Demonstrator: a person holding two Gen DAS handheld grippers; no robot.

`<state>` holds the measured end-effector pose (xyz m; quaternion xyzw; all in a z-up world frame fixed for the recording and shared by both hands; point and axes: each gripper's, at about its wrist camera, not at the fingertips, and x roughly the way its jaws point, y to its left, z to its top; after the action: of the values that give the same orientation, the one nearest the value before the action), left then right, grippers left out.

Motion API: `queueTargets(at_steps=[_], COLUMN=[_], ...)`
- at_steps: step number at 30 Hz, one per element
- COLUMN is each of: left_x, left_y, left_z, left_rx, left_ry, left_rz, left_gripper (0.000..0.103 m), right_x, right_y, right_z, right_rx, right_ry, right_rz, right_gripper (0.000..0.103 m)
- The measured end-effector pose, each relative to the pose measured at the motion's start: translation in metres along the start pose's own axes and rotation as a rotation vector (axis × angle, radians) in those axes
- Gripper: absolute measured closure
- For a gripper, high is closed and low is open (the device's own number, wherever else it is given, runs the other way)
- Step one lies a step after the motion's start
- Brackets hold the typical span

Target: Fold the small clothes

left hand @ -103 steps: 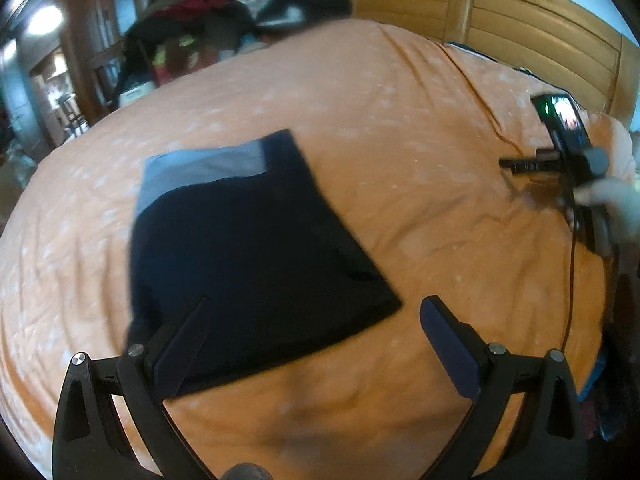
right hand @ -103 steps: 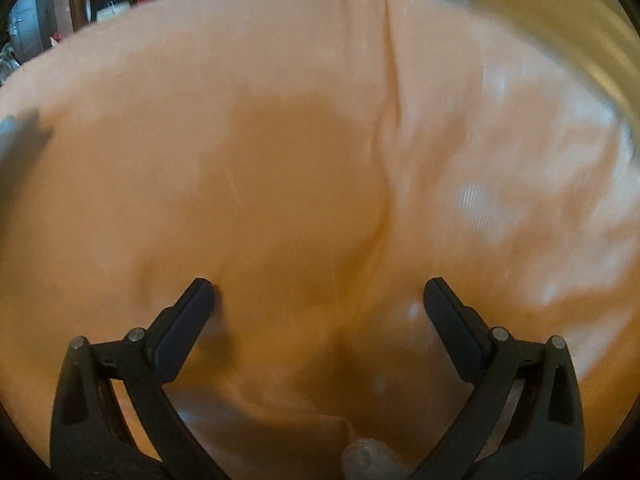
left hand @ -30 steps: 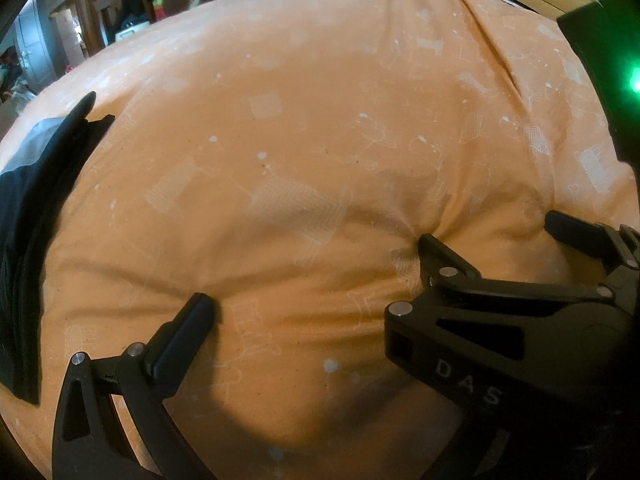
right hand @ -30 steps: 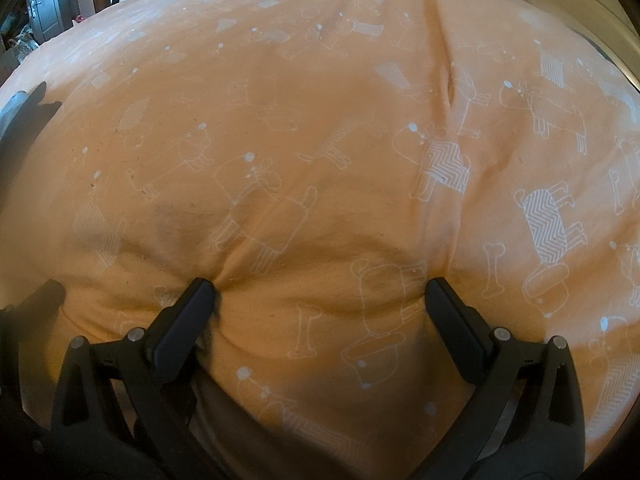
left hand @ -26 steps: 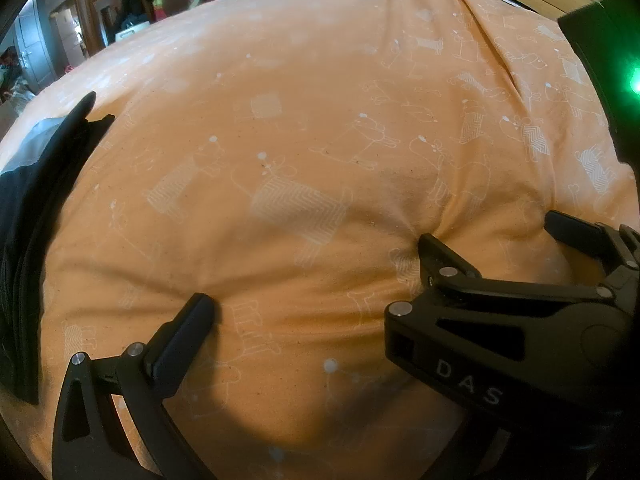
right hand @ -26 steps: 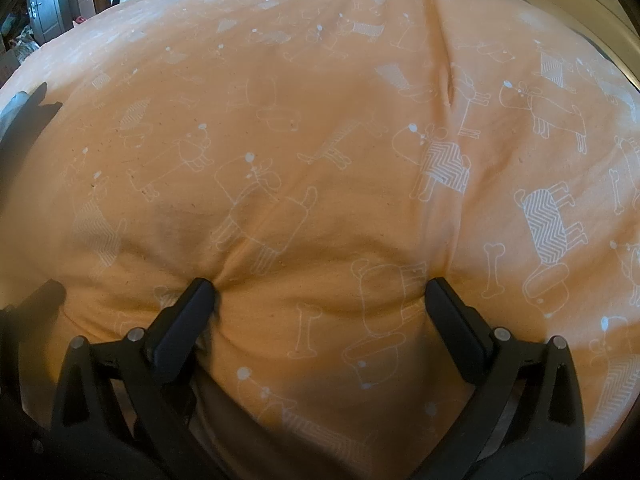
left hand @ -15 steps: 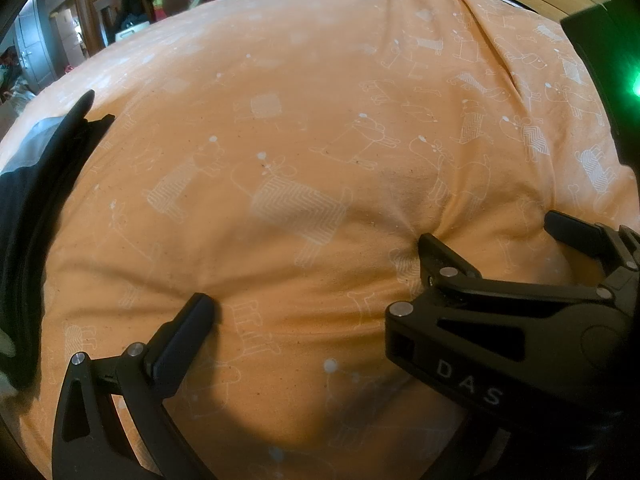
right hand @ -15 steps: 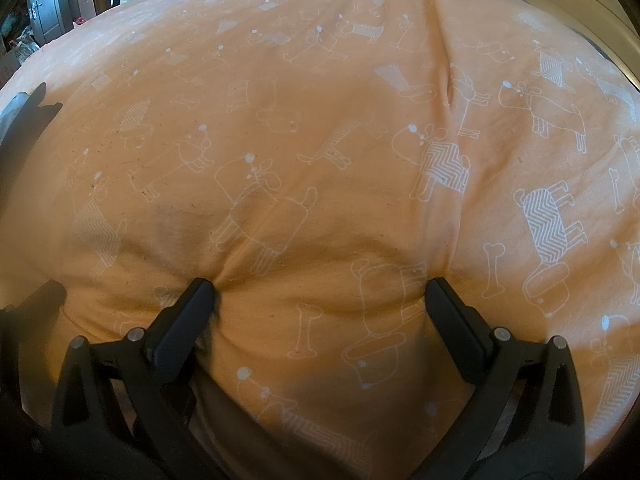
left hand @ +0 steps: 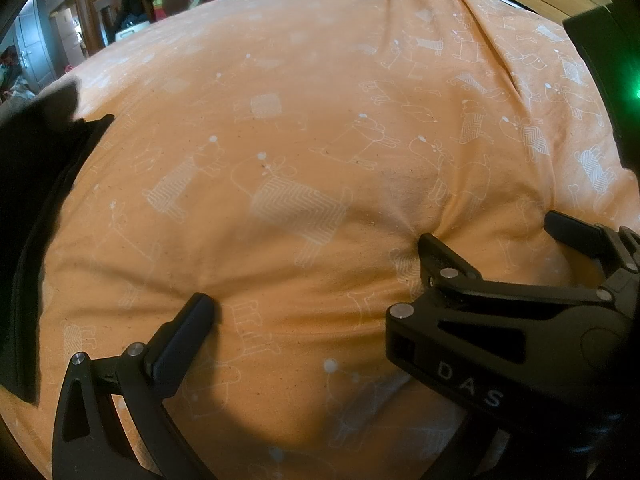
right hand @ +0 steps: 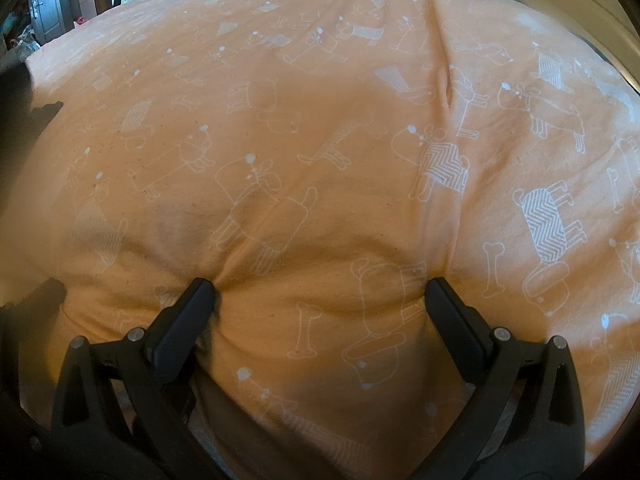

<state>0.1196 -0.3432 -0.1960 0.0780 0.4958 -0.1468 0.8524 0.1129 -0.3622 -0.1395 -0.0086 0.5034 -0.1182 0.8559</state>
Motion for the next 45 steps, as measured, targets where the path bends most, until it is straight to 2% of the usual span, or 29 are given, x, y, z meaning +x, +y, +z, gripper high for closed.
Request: queueTargets(at_steps=[45], left_x=[-0.0007], left_y=[-0.0027], left_z=[0.0002], left_rx=[-0.011], left_ry=[-0.004], left_rz=[0.004], left_gripper=[0.0], right_x=[0.0044], right_y=[0.0025], right_z=[-0.0082], right_rx=[0.016], right_ry=[-0.015], right_rz=[-0.001], right_gripper=[0.0])
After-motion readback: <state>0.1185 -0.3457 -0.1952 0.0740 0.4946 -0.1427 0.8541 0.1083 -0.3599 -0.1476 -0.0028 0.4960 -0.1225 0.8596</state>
